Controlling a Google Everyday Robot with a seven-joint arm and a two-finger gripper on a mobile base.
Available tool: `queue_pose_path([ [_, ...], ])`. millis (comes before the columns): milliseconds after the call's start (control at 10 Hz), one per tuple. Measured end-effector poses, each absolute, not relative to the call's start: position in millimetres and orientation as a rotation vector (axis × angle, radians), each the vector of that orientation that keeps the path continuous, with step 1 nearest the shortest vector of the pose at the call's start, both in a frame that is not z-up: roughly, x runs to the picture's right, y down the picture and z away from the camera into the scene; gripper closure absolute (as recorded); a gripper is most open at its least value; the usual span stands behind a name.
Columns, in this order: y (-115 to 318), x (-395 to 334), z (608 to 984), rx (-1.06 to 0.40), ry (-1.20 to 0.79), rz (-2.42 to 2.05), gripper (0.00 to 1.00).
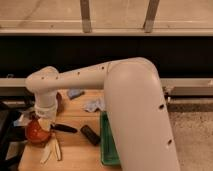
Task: Place brush in red bowl
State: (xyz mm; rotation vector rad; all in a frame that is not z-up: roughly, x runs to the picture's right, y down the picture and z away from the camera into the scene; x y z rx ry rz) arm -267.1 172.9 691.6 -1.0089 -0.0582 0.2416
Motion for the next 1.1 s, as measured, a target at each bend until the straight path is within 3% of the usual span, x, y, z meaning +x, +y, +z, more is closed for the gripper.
queue_pose_path([
  [500, 181, -269, 681, -1.084, -0.094, 0.103, 1.0],
  [1100, 193, -277, 707, -1.117, -0.072, 0.088, 1.0],
])
